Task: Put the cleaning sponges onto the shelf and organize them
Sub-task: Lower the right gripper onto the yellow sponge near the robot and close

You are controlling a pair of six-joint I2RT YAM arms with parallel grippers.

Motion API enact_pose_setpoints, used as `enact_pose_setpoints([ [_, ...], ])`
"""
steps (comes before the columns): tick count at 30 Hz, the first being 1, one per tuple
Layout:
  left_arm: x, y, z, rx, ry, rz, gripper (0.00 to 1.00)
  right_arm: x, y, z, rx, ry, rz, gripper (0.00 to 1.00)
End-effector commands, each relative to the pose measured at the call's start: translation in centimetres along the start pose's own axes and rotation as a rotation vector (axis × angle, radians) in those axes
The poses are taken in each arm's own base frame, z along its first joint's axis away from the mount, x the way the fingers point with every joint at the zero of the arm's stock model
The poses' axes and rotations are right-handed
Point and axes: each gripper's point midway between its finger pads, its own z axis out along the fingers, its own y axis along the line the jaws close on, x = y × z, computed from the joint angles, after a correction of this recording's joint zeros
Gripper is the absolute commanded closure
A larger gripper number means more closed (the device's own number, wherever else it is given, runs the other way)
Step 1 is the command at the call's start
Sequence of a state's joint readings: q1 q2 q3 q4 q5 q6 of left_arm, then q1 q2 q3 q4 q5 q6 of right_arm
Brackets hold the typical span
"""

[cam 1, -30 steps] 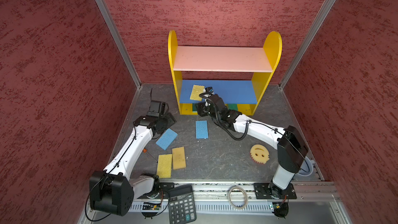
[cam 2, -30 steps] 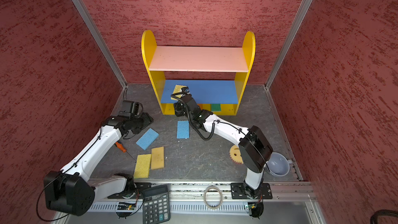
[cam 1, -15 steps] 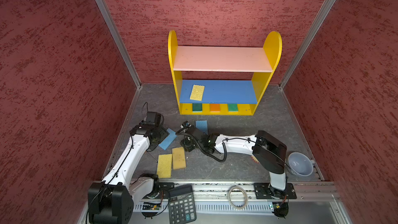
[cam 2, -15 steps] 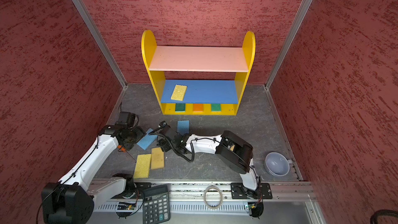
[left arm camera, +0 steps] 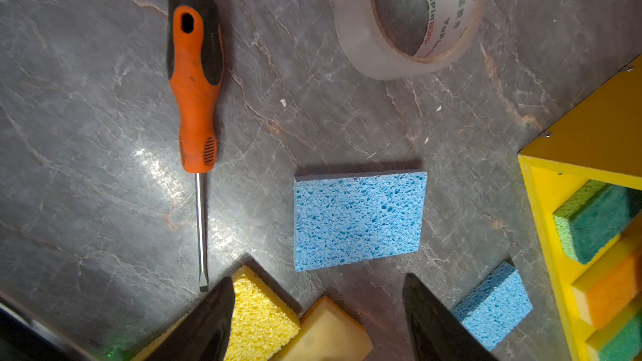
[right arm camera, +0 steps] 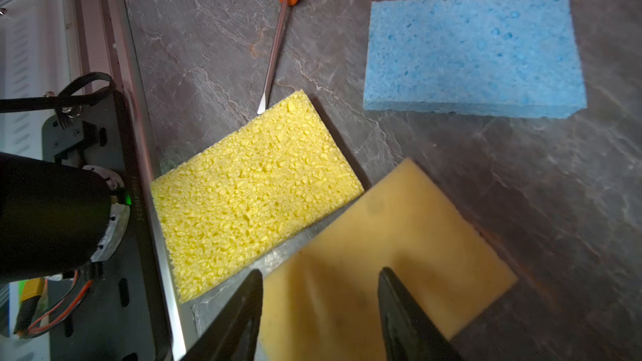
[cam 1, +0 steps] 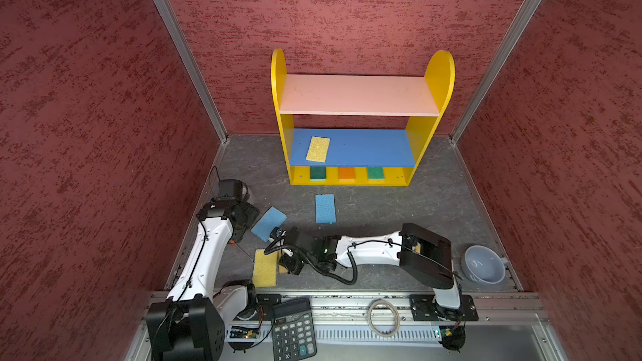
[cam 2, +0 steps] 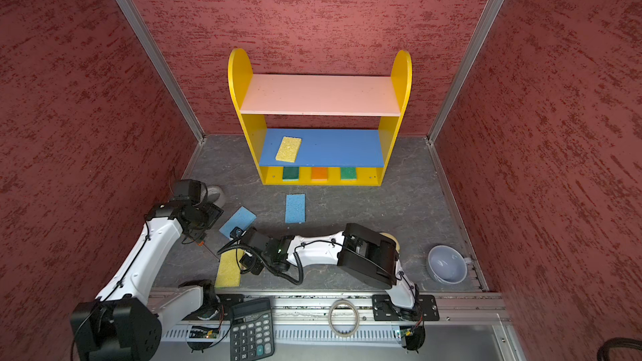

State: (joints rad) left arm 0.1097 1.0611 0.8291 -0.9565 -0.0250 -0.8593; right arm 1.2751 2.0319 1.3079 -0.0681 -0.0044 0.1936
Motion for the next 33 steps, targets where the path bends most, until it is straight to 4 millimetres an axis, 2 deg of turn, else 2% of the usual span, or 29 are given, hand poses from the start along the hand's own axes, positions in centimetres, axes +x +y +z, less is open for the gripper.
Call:
enact_pose_setpoints([
  [1, -1.1, -1.6, -1.8, 0.075, -0.032, 0.024, 0.24, 0.6, -1.1, 0.8, 0.003, 0.024, 0.017, 0.44],
  [5, -0.9, -1.8, -2.5, 0.096, -0.033, 0.04, 0.24, 0.5, -4.8, 0.8, 0.026, 0.029, 0.13, 0.43],
  [10, -0.5, -2.4, -2.9, 0.157, -0.024, 0.041, 0.24, -0.2, -11.2, 0.3, 0.188, 0.045, 0.232, 0.43],
  [12, -0.6, -2.6, -3.1, 0.164, -0.027, 0.048, 0.24, -0.9, -12.1, 0.2, 0.206, 0.041, 0.22, 0.43],
  [14, -0.7, -2.7, -3.3, 0.168, -0.033, 0.057, 0.24, -1.8, -12.2, 0.0, 0.206, 0.027, 0.206, 0.43],
  [18, -0.8, -3.0, -3.7, 0.187, -0.029, 0.063, 0.24, -4.0, -11.1, -0.8, 0.182, -0.002, 0.238, 0.43],
  [22, -1.8, -3.6, -4.8, 0.229, -0.043, 0.057, 0.24, -5.8, -7.6, -2.7, 0.157, -0.05, 0.176, 0.43],
  [24, -2.6, -4.0, -5.9, 0.253, -0.065, 0.051, 0.23, -6.0, -5.6, -3.1, 0.124, -0.058, 0.121, 0.42],
  [27, -4.1, -4.5, -7.5, 0.289, -0.097, 0.028, 0.22, -5.2, -3.2, -2.3, 0.055, -0.025, 0.049, 0.41],
  [31, -5.4, -4.9, -9.1, 0.354, -0.116, -0.016, 0.22, -3.6, -2.7, 0.3, 0.108, 0.063, 0.014, 0.34],
  [33, -5.8, -4.7, -9.7, 0.373, -0.132, -0.021, 0.22, -3.4, -1.3, 1.3, 0.08, 0.082, -0.011, 0.32],
])
